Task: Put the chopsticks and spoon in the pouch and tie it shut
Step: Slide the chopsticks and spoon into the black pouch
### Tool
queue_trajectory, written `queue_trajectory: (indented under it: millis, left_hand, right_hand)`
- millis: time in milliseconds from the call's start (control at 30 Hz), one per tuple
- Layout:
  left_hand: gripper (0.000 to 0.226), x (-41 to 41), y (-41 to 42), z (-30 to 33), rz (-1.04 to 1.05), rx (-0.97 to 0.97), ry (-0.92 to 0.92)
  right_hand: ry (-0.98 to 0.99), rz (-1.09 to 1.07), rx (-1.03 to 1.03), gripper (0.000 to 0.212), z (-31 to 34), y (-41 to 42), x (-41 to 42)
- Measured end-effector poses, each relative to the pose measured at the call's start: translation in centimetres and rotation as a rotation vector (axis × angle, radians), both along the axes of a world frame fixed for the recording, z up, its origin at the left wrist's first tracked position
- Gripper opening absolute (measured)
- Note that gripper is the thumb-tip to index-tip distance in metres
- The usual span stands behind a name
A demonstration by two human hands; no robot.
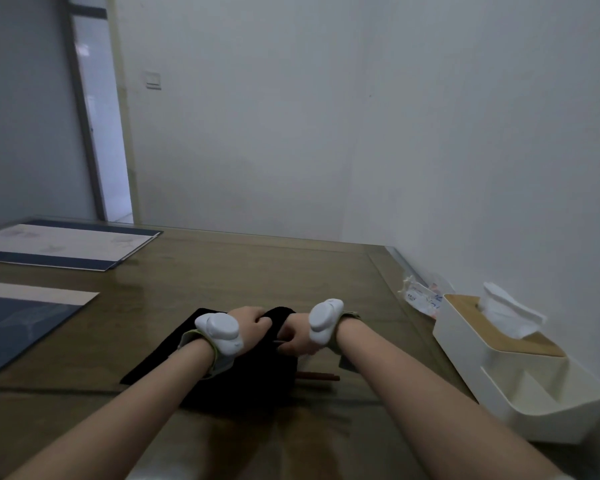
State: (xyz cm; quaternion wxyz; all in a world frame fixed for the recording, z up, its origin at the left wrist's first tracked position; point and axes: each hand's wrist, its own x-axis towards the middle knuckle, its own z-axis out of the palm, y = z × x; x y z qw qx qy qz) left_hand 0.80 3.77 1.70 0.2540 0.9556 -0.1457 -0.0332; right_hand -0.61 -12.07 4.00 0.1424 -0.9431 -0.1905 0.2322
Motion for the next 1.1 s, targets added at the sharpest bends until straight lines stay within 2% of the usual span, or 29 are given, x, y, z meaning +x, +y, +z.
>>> queue_trajectory:
  millis: [100,167,233,333,400,467,567,633,767,867,967,1033,1100]
  left_hand:
    - [0.033,-0.2,0.3,0.1,-0.006,0.003,0.008]
    - [0.034,-0.3,0.4,0.0,-0.001,0.007,0.007]
    - [0.035,-0.2,0.4,-0.1,0.007,-0.006,0.017]
    - [0.036,-0.1,0.4,-0.4,-0.001,-0.02,0.057]
    - [0.037,-0.1,0.5,-0.6,-0.015,0.002,0.073]
    - [0.035,-0.5,0.4,-0.7,-0.051,0.052,0.083]
    - [0.021,-1.8,-0.2,-0.9,-0.137,0.169,0.091]
    - [0.02,-2.9,-0.5,-0.8,-0.189,0.236,0.079]
    - [0.056,-4.8,-1.1,-0.8,-0.265,0.385,0.162]
    - [0.066,-5.5,-1.5,-1.9,-0.255,0.562,0.136]
    - [0.049,-5.8,-1.6,-2.6,-0.271,0.666,0.179]
    - [0.032,-6.1,-1.8,-2.8,-0.249,0.638,0.169]
    - [0.031,-6.6,-1.9,-2.5,-0.183,0.585,0.112]
  right_hand:
    - [-0.14,0.111,-0.057,0.017,-0.5,1.5,0.0]
    - [-0.238,0.145,-0.089,0.007,-0.7,1.8,0.1]
    - [-0.224,0.098,-0.053,0.012,-0.7,1.5,0.2]
    - [-0.145,-0.012,0.122,0.01,0.1,0.4,-0.1]
    - [-0.163,-0.087,0.192,0.026,1.0,-0.8,-0.2]
    - [-0.21,-0.143,0.214,0.025,1.7,-1.8,0.0]
    - [-0.299,-0.206,0.131,0.029,2.0,-2.3,0.4]
    - [-0.255,-0.202,0.045,0.04,1.7,-2.1,0.5]
    - [-0.128,-0.01,-0.302,0.061,0.1,-1.6,0.6]
    - [-0.069,0.018,-0.362,0.064,-1.2,-1.3,0.6]
    - [-0.128,-0.032,-0.369,0.057,-1.8,-1.0,0.3]
    - [-0.146,-0.067,-0.343,0.052,-1.9,-0.8,0.2]
    - [-0.161,-0.06,-0.373,0.048,-1.8,-1.0,0.1]
